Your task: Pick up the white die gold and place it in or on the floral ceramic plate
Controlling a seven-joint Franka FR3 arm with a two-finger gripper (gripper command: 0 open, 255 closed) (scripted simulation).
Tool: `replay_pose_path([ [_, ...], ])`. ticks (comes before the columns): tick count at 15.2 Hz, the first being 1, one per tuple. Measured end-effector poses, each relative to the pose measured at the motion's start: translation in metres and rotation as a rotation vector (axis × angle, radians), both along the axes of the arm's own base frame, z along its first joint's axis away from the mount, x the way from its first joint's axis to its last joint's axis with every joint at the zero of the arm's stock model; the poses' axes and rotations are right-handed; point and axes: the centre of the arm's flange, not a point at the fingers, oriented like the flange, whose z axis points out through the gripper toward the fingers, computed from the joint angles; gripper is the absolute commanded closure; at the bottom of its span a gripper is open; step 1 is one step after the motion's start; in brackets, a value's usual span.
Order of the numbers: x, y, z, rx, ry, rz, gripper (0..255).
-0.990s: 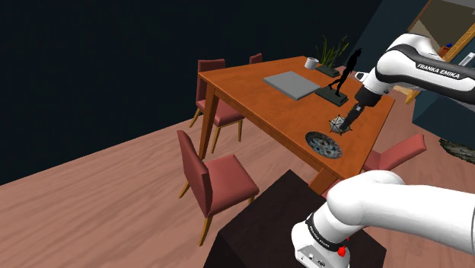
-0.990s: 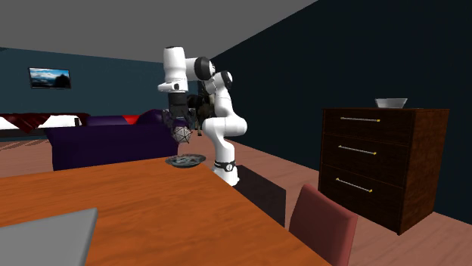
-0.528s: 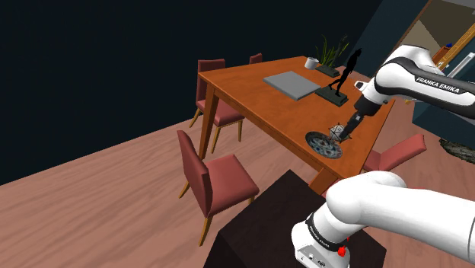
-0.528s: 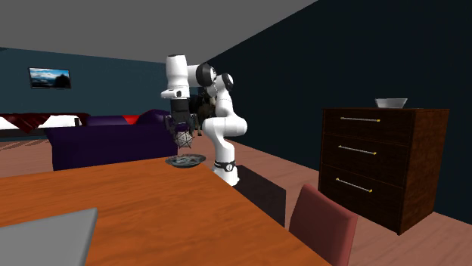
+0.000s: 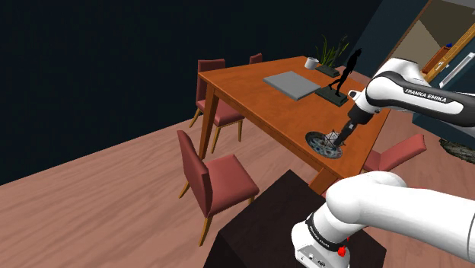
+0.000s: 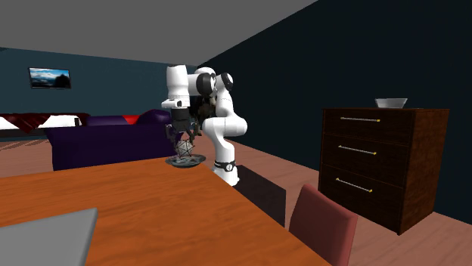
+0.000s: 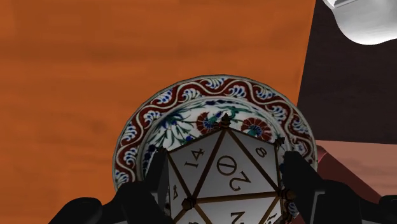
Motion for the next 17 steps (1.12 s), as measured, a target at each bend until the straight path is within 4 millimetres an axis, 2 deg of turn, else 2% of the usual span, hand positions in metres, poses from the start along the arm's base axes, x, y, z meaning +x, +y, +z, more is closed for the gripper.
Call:
replay_pose_path([
  [5, -0.001, 0.001, -0.003, 0.000, 0.000, 0.000, 255],
  [6, -0.001, 0.001, -0.003, 0.000, 0.000, 0.000, 0],
  [12, -0.001, 0.001, -0.003, 0.000, -0.001, 0.000, 0],
  [17, -0.002, -0.002, 0.043, -0.001, -0.001, 0.000, 0],
])
